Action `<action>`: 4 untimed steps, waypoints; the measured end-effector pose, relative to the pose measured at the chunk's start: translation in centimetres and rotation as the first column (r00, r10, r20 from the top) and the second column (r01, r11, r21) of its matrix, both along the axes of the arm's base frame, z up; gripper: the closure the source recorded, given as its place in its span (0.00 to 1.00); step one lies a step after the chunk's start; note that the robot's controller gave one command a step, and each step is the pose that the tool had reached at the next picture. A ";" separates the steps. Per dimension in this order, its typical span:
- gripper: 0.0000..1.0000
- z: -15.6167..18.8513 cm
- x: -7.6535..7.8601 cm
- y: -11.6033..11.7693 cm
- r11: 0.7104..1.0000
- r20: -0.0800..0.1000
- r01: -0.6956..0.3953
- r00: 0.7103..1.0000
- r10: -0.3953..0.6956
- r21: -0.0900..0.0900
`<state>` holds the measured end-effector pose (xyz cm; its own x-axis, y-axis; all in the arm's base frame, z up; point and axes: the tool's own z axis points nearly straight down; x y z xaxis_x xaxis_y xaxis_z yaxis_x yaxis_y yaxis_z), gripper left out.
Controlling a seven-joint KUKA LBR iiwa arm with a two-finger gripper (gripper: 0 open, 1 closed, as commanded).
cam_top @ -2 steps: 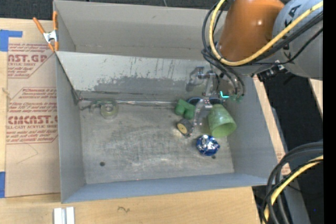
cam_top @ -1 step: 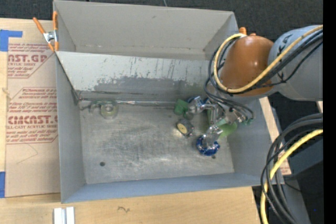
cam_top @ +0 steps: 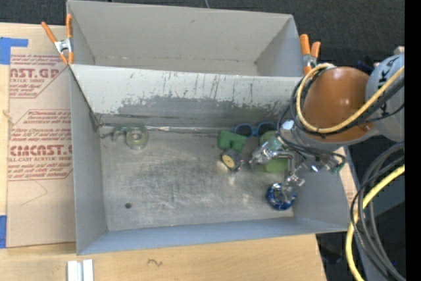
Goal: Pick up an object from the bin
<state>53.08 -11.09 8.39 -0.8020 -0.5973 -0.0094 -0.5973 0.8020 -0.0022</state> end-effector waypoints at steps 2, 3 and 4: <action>1.00 17.5 3.2 -0.8 0.806 -0.003 -0.592 0.806 0.592 -0.007; 1.00 4.6 -0.9 -3.3 0.943 -0.012 -0.334 0.942 0.334 0.001; 1.00 -0.9 0.1 -3.4 0.785 -0.005 -0.620 0.785 0.620 0.004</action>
Offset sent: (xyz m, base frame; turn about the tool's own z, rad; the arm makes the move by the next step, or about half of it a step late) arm 0.0000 0.0000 0.0000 0.0000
